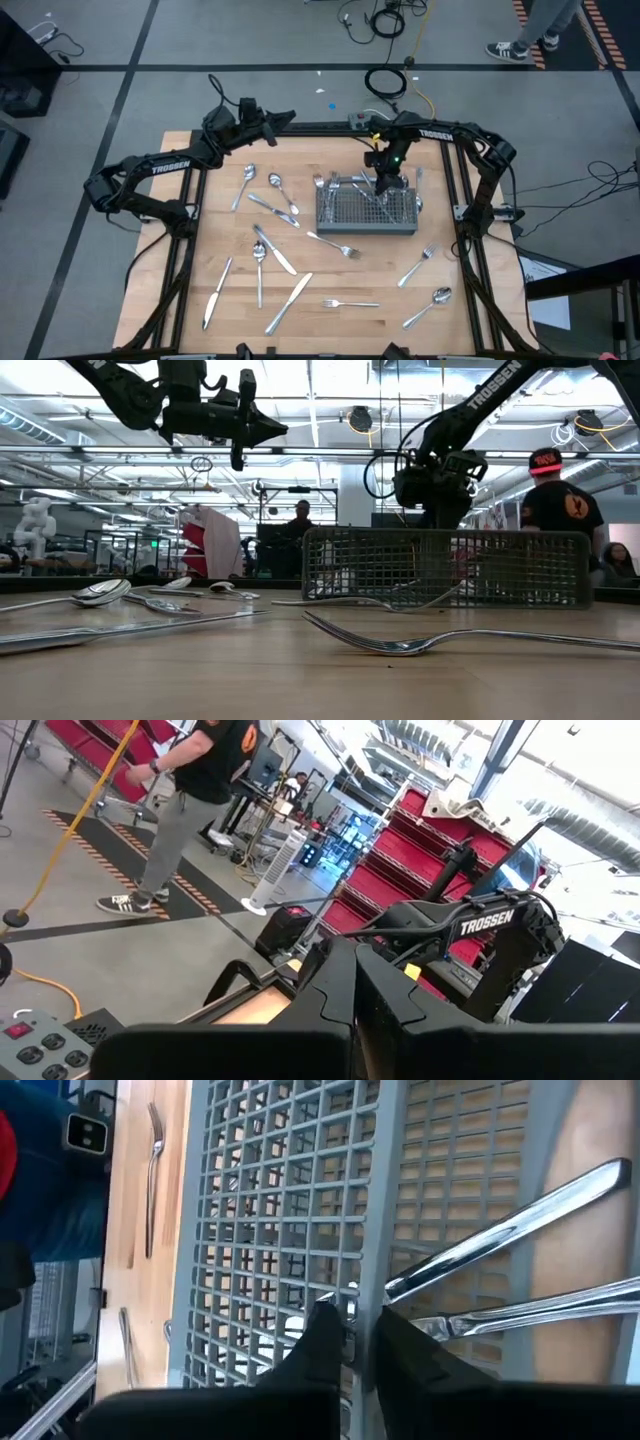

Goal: Sort silverware
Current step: Adjust the position of the silverware organizer

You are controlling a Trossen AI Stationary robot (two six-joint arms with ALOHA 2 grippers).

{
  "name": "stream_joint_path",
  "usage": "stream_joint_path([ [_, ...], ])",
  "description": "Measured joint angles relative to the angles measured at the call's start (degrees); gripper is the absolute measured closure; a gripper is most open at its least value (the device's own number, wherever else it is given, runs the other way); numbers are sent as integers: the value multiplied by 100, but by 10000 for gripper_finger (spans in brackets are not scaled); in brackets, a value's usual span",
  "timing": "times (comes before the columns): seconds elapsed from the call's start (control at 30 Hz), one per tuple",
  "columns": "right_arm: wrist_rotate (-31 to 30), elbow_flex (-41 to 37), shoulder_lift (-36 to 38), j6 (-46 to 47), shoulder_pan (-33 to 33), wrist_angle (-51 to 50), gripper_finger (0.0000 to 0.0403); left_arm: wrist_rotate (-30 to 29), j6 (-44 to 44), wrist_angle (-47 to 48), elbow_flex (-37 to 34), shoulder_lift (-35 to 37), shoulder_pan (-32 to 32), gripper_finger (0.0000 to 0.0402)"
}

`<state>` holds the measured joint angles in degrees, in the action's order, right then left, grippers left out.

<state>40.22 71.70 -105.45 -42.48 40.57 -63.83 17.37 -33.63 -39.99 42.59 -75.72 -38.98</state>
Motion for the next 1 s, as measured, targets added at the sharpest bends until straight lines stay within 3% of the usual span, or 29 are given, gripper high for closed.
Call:
stream_joint_path([
  [0.3, -539, 9, 30, 111, -310, 88, 387, -3, 2, 2, 0, 0, 0, 394],
  [0.6, -1208, -10, 559, 700, -584, 729, 387, -9, 151, -2, 0, 0, -5, 394],
  [0.7, -1759, -8, 743, 804, -644, 737, 387, -9, 142, 0, 0, 0, -5, 394],
  [1.0, -2311, 4, 960, 1065, -956, 1052, 387, -5, 92, 0, 0, 0, -5, 394],
])
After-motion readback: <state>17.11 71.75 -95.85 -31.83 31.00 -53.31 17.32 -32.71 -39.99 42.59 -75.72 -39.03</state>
